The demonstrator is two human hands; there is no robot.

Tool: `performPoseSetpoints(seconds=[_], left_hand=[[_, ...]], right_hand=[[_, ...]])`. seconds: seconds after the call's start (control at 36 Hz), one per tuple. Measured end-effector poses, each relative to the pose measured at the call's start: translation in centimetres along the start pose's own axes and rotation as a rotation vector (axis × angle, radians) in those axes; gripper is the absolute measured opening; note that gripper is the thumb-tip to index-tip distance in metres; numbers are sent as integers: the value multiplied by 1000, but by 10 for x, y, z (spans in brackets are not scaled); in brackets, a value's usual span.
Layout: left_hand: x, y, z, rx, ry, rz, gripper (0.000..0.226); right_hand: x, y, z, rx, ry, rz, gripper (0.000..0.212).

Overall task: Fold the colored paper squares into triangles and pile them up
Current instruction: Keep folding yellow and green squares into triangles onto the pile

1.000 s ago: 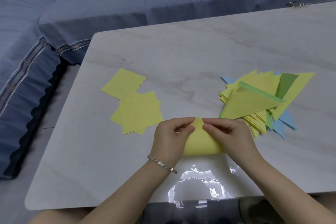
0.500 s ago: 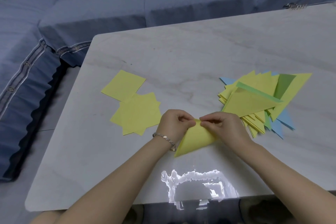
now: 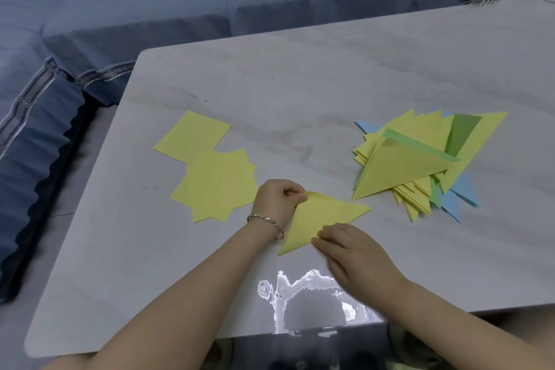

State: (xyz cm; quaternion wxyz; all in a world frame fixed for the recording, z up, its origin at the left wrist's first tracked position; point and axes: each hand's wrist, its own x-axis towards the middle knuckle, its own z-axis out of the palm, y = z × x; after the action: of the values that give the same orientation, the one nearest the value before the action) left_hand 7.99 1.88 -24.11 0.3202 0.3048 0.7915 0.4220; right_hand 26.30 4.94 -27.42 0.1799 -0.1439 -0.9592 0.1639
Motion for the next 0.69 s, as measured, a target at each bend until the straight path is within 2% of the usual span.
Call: performPoseSetpoints(seconds=[0.14, 0.28, 0.69], left_hand=[[2, -4, 1, -27, -8, -8, 14], [3, -5, 1, -44, -21, -16, 22], [1, -6, 1, -57, -27, -1, 19]], right_hand=[[1, -2, 3, -26, 51, 8, 29], [11, -6, 7, -71, 18, -41, 35], [16, -36, 26, 5, 58, -120, 41]])
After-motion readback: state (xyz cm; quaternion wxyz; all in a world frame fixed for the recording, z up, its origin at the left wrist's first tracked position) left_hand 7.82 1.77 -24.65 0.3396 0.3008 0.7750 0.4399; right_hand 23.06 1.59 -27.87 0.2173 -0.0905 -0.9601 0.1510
